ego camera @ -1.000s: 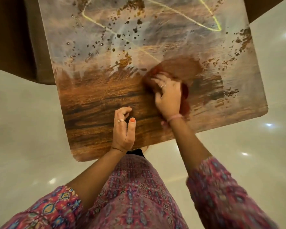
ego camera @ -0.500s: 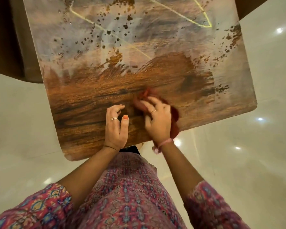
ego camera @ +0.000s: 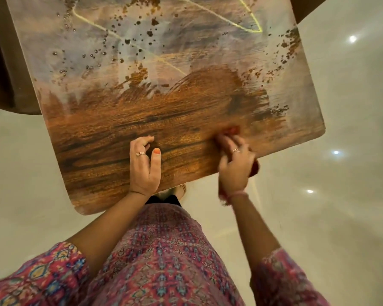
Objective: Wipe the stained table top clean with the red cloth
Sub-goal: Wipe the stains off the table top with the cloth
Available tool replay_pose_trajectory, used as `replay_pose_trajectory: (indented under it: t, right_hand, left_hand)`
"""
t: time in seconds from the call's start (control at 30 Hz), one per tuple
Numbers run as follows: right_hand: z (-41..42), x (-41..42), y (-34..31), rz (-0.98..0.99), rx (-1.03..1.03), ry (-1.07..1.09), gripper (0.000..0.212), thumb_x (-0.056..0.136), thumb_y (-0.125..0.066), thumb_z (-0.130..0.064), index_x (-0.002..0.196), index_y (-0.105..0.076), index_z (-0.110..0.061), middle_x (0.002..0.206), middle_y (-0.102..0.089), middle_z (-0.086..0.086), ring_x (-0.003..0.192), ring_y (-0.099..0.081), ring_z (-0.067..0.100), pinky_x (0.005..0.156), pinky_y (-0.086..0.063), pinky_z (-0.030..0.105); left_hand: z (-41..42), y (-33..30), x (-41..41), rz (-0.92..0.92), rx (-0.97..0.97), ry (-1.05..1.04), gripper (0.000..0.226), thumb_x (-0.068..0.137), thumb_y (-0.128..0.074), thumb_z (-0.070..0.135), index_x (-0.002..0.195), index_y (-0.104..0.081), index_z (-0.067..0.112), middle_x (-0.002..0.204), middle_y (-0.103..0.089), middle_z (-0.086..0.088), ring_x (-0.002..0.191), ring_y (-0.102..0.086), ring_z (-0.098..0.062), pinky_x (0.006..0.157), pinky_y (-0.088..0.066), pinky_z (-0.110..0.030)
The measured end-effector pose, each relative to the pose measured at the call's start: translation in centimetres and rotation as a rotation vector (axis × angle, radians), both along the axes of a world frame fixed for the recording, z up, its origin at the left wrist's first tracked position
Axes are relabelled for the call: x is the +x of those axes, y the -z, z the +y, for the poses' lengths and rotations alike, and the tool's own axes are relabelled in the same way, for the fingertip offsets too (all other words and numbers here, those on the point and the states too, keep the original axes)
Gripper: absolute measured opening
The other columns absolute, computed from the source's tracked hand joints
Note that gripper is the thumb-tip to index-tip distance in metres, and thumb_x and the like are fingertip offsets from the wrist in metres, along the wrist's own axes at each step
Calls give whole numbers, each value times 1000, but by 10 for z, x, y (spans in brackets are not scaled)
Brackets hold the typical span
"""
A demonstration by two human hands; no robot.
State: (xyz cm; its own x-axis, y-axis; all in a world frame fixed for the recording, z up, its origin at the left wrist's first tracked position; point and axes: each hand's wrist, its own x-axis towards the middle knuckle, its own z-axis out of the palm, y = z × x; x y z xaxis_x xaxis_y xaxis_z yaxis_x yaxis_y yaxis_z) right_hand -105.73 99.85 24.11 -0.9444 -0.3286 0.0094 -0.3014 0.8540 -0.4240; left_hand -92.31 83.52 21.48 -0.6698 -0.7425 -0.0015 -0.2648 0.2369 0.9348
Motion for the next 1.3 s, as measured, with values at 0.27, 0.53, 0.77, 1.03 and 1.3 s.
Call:
replay_pose_trajectory:
  t: [0.27, 0.53, 0.77, 1.03, 1.3]
  right_hand:
    - [57, 19, -5, -118, -7, -304, 35, 85, -55, -8, 114, -67, -24, 132, -58, -3, 102, -56, 27, 90, -47, 36]
    - [44, -28, -12, -80, 56, 245, 39, 87, -53, -4, 123, -62, -17, 142, -50, 2, 108, -55, 32, 95, -34, 29]
    - [-7, 72, -13, -95, 155, -362, 40, 86, -57, -11, 124, -60, -21, 135, -54, 5, 96, -53, 33, 82, -53, 41]
    - [62, -121, -3, -27, 191, 115, 42, 93, -44, -13, 133, -54, -25, 142, -43, 3, 118, -41, 35, 98, -35, 35]
    - [53, -133, 4, 44, 145, -48, 49, 87, -47, -11, 134, -53, -25, 146, -45, 2, 115, -46, 33, 96, -33, 34]
  left_hand:
    - [-1, -6, 1, 17, 20, 27, 39, 96, -35, 28, 117, -50, -2, 115, -42, -6, 107, -47, -17, 98, -44, -43]
    - [1, -5, -2, -26, -42, 10, 40, 94, -38, 29, 115, -51, -3, 114, -42, -5, 106, -47, -19, 97, -42, -35]
    - [4, -4, -7, -72, -70, 7, 41, 94, -38, 31, 115, -51, -2, 114, -44, -10, 106, -47, -22, 95, -41, -32]
    - [14, -16, -17, -116, -138, 28, 41, 92, -43, 33, 117, -51, 2, 114, -40, -6, 109, -41, -18, 97, -30, -14]
    - [80, -30, -87, -158, -357, 429, 58, 84, -57, 42, 125, -51, 1, 125, -45, -13, 118, -40, -20, 105, -31, -32]
